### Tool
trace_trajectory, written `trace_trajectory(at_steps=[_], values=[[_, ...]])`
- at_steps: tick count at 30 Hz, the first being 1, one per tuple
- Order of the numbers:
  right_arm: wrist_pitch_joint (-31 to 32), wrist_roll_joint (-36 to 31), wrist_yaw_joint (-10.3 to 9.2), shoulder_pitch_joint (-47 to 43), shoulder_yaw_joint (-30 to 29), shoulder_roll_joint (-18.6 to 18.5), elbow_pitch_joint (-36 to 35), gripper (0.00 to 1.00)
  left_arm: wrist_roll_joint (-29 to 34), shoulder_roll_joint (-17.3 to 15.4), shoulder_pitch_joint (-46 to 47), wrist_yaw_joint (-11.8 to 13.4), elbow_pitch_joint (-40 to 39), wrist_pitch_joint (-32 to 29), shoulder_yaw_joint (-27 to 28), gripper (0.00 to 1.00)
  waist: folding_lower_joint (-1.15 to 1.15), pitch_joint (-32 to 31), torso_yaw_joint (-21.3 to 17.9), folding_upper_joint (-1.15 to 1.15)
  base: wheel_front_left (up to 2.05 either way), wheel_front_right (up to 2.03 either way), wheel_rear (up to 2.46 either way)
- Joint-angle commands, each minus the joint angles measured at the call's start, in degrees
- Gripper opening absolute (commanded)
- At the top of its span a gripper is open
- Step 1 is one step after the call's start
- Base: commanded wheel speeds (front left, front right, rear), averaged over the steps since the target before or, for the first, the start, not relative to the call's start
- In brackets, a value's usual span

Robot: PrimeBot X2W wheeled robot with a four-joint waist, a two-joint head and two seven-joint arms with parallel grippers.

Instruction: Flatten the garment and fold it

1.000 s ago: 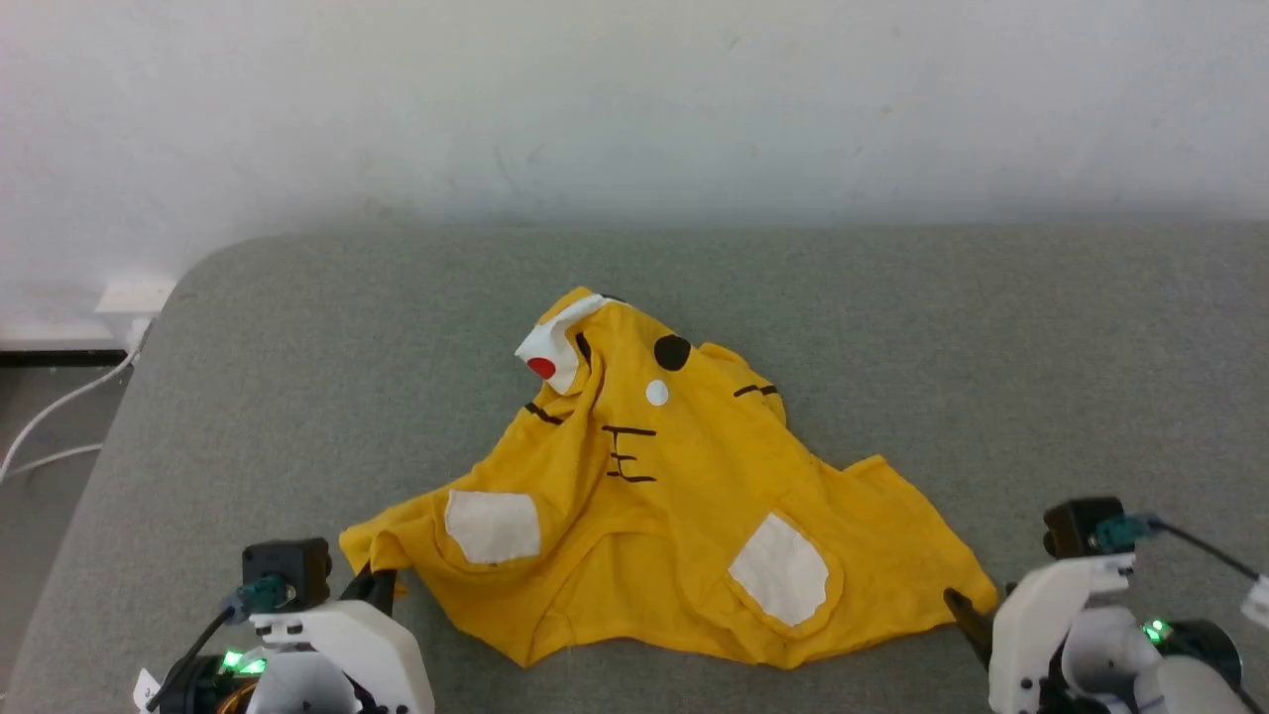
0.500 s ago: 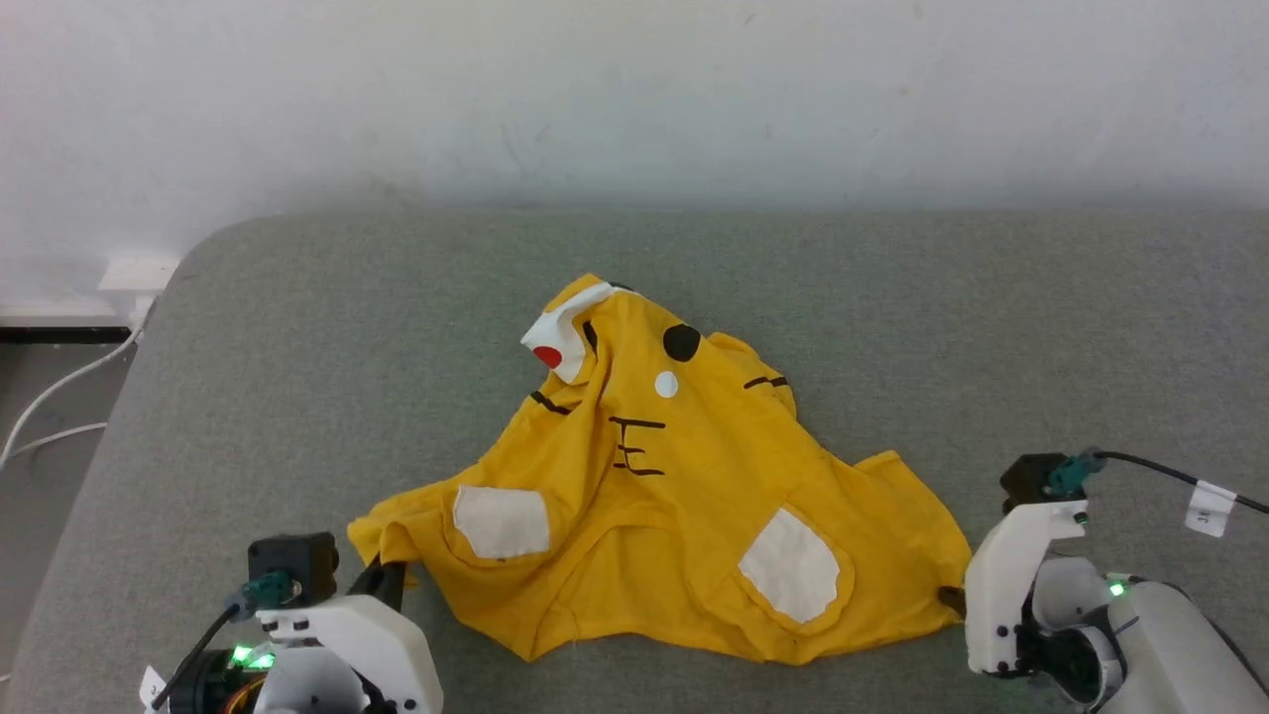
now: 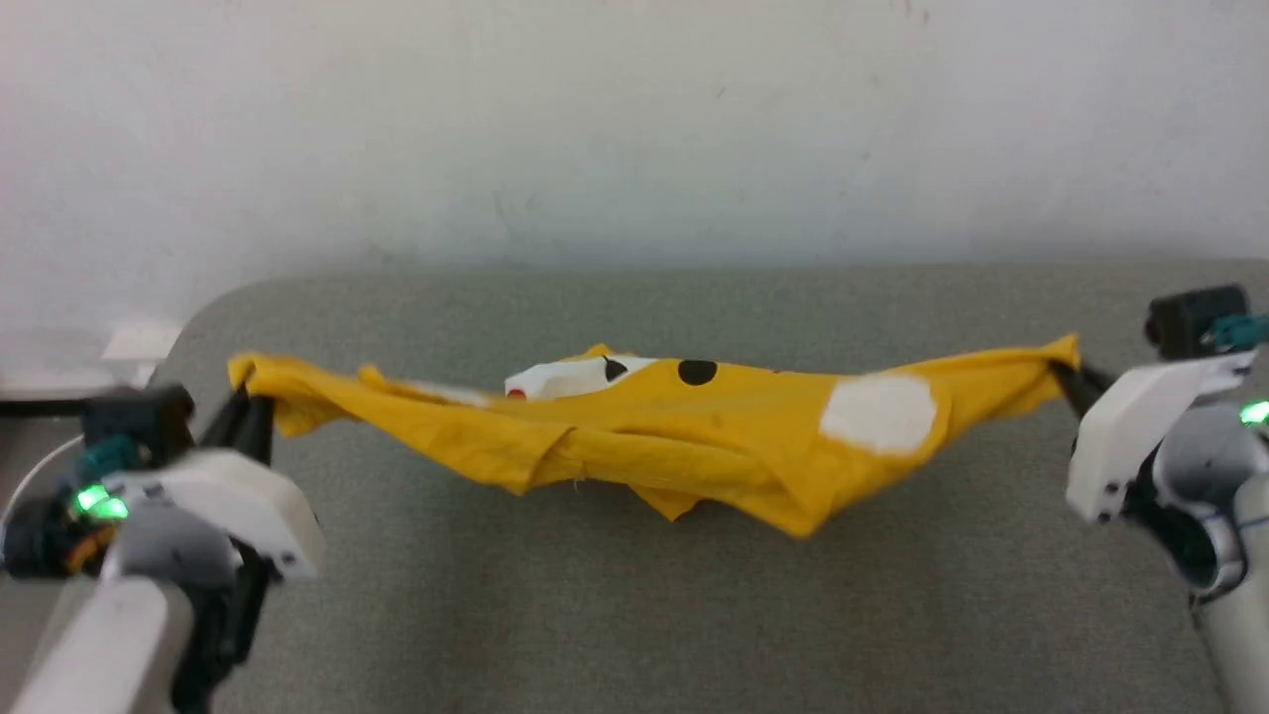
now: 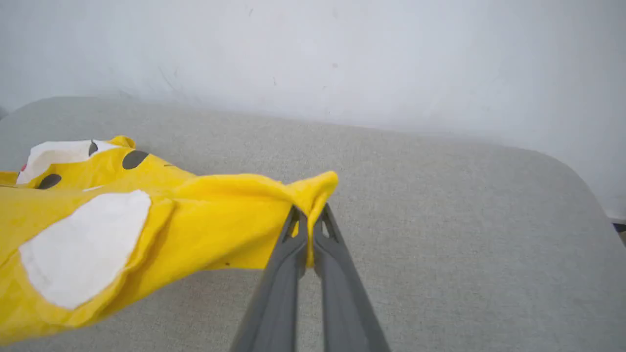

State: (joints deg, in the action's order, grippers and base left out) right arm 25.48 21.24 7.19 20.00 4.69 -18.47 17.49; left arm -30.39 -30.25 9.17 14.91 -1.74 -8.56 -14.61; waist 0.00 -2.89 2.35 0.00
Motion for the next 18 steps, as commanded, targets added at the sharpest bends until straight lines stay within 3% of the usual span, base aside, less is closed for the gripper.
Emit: trace_trajectory(at_steps=[1,8,13,18], values=[[-0.2,-0.8,0.30,1.5,-1.3,0.0,-1.9,0.00,0.5,-0.9,2.8,-0.6,-0.8,-0.2,0.7,0.00,0.00,-1.4,-1.3,0.00,0.00,0.00,0.00],[1.5,-3.2,0.30,11.6,-6.4,0.0,-7.9,0.00,1.4,-1.9,19.6,-4.7,2.9,-2.2,-0.1,0.00,0.00,0.8,-3.0,0.00,0.00,0.00,0.00],[-0.3,-2.5,0.30,23.4,-6.3,-1.4,-4.2,0.00,3.0,0.2,35.1,-8.0,12.6,-0.8,-1.8,0.00,0.00,6.3,-4.1,0.00,0.00,0.00,0.00],[-5.3,-3.8,0.30,35.5,-5.1,-2.2,2.5,0.00,5.1,2.0,49.3,-9.6,23.2,1.7,-2.7,0.00,0.00,13.8,-5.4,0.00,0.00,0.00,0.00]])
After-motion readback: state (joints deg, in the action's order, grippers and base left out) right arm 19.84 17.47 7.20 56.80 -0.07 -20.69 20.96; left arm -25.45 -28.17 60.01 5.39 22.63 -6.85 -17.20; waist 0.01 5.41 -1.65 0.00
